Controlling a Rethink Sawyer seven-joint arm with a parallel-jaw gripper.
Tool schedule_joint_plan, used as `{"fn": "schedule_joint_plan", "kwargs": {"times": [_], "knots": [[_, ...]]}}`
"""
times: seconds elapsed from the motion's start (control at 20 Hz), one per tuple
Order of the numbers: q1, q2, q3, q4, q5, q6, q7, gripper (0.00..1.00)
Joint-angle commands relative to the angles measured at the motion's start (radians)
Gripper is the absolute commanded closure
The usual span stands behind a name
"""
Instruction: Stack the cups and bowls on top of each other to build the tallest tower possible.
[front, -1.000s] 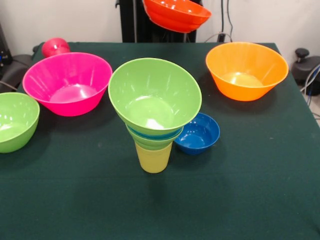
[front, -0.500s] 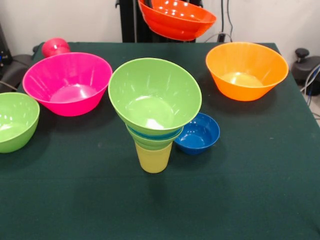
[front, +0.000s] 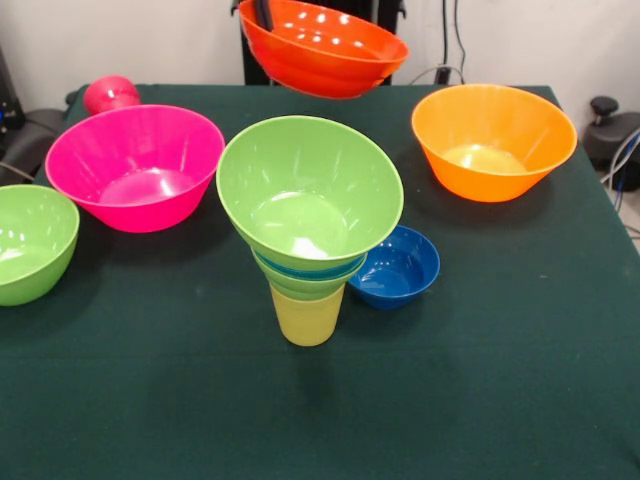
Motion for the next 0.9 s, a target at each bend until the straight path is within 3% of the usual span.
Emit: {"fn": "schedule_joint_plan", "kwargs": {"times": [0.05, 0.4, 0.9], "knots": [[0.011, 0.088, 0.027, -0.176, -0.077, -0.004, 0.377, 1.0], [0.055, 0.093, -0.002, -0.185, -0.07, -0.025, 0.419, 1.0], [0.022, 0.187, -0.038, -0.366, -0.137, -0.118, 0.543, 1.0]]}}
